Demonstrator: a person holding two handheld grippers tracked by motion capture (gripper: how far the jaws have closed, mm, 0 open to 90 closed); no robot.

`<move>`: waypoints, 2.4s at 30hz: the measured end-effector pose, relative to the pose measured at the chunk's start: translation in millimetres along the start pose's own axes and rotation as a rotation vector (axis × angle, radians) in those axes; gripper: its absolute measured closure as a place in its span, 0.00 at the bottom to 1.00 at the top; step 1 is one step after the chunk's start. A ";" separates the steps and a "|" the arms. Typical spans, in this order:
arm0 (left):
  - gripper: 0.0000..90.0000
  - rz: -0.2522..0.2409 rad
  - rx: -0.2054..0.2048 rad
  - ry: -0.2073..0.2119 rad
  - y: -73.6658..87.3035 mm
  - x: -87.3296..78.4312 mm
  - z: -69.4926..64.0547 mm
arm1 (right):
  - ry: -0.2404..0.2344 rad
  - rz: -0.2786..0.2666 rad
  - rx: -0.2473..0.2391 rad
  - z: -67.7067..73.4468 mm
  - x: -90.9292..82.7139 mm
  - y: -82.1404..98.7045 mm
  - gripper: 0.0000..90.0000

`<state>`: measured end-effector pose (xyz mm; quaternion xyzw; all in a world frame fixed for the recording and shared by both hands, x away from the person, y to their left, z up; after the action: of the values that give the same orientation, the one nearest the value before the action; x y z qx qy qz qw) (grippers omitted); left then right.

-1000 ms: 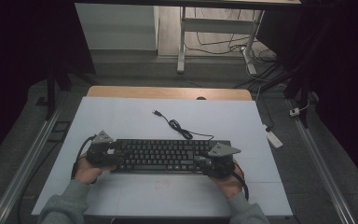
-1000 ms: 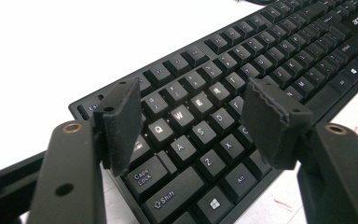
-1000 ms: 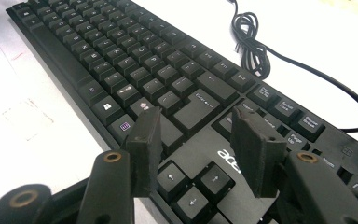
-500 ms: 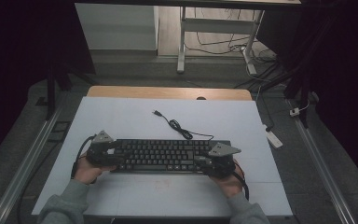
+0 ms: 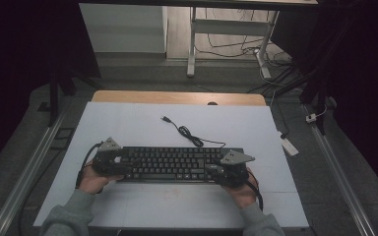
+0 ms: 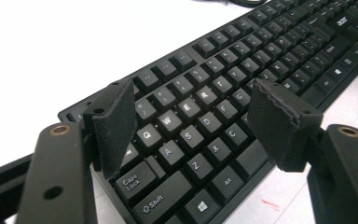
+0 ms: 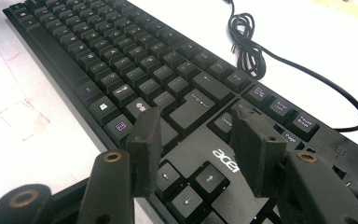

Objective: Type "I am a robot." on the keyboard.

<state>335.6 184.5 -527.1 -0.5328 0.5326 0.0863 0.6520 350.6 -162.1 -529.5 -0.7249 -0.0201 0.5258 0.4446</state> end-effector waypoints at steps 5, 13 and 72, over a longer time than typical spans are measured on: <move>0.36 -0.004 0.017 0.009 -2.1 -0.4 -4.9 | 0.002 0.004 0.000 -0.4 0.1 0.2 0.59; 0.37 -0.005 0.041 0.024 -4.9 -0.1 -12.4 | 0.003 0.001 0.002 -0.6 0.1 0.1 0.59; 0.99 0.180 0.262 0.096 -5.1 48.7 -62.4 | 0.007 0.010 0.001 -1.4 1.0 0.9 0.59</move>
<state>321.8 111.1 -554.0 -0.3967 0.6153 0.0485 0.6795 351.8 -163.0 -530.8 -0.7266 -0.0147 0.5253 0.4426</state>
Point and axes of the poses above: each handheld gripper's, and its own axes: x roughly forward along the jaws, y roughly out of its underside, z roughly to its left, the point moved 5 cm from there along x, roughly forward along the jaws, and after that the axes turned 13 degrees about z, right-handed, at the moved point
